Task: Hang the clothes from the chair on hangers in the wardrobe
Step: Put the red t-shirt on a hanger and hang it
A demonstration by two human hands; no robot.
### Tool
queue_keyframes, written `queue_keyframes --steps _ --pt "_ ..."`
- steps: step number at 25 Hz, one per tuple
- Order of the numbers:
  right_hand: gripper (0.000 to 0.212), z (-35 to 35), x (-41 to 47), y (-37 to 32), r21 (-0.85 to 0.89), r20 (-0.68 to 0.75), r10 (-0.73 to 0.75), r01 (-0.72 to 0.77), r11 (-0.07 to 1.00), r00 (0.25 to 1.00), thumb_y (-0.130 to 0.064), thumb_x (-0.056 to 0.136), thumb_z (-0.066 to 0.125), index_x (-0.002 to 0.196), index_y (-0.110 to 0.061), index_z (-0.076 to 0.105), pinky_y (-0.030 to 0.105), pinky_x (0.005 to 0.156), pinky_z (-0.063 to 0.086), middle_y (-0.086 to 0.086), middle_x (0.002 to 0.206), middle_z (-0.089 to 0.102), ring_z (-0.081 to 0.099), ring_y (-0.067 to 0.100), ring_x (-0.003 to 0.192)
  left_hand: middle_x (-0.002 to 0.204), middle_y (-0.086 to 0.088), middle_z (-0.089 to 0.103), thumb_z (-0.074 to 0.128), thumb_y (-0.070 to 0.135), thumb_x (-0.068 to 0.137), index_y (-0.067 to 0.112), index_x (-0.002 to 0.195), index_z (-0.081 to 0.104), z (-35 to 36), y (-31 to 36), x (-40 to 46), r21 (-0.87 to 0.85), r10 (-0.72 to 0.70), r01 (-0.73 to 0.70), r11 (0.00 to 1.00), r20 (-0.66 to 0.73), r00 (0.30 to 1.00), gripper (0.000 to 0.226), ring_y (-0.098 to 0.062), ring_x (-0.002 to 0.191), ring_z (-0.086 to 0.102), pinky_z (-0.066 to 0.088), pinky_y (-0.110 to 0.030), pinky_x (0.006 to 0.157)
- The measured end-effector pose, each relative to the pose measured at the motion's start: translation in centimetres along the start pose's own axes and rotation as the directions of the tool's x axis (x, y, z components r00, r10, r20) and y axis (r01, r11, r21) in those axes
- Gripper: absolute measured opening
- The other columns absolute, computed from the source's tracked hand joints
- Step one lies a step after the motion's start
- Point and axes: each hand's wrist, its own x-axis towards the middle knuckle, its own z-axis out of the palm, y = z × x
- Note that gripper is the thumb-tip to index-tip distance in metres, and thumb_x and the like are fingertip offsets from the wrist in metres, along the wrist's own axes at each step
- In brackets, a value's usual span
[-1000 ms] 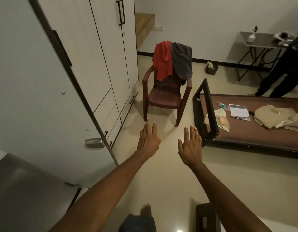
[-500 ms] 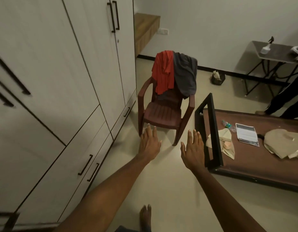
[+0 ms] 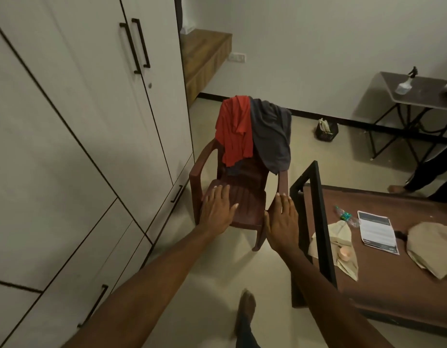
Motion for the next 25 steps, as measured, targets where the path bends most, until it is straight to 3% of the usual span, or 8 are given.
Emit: queue_keyframes --steps 5,12,17,23,25 --pt "0.070 2.7 13.6 2.7 0.046 0.054 -0.015 0.012 0.999 0.998 -0.055 0.107 0.029 0.163 -0.015 0.016 0.040 0.123 0.006 0.013 0.169 0.022 0.016 0.031 0.157 0.155 -0.014 0.039 0.041 0.052 0.102 0.013 0.154 0.028 1.7 0.2 12.9 -0.029 -0.048 0.048 0.998 0.001 0.999 0.067 -0.030 0.143 0.037 0.039 -0.046 0.115" --pt "0.067 5.2 28.6 2.8 0.063 0.057 -0.094 0.091 0.994 0.994 -0.050 0.108 0.034 0.162 -0.012 0.021 0.047 0.126 0.018 0.015 0.168 0.023 0.018 0.032 0.156 0.152 -0.013 0.043 0.036 0.055 0.104 0.012 0.153 0.034 1.6 -1.0 26.7 -0.127 -0.102 0.093 0.988 -0.067 0.992 0.065 -0.028 0.139 0.042 0.040 -0.045 0.113" --pt "0.067 9.2 40.0 0.5 0.117 0.108 -0.117 0.104 0.988 0.987 -0.046 0.107 0.042 0.160 -0.009 0.025 0.050 0.123 0.026 0.018 0.166 0.026 0.024 0.035 0.153 0.136 -0.018 0.058 0.039 0.053 0.104 0.009 0.146 0.041 3.6 -5.6 37.7 -0.132 -0.132 0.121 0.984 -0.082 0.988 0.061 -0.033 0.126 0.055 0.046 -0.046 0.104" --pt "0.070 16.5 55.0 -2.6 0.087 0.298 -0.115 0.093 0.992 0.948 -0.046 0.104 0.047 0.157 -0.005 0.028 0.054 0.115 0.037 0.024 0.160 0.033 0.037 0.042 0.143 0.124 -0.015 0.065 0.030 0.063 0.100 0.014 0.141 0.043 7.1 -12.2 52.8 -0.198 -0.225 0.217 0.956 -0.019 0.974 0.065 -0.032 0.112 0.062 0.051 -0.045 0.092" --pt "0.069 18.5 60.5 -3.6 0.085 0.297 -0.099 0.077 0.993 0.950 -0.043 0.104 0.048 0.156 -0.004 0.028 0.052 0.114 0.038 0.024 0.158 0.036 0.039 0.041 0.141 0.125 -0.015 0.064 0.025 0.067 0.098 0.015 0.141 0.042 8.3 -13.6 57.4 -0.228 -0.243 0.243 0.943 0.030 0.970 0.069 -0.033 0.112 0.062 0.052 -0.046 0.091"
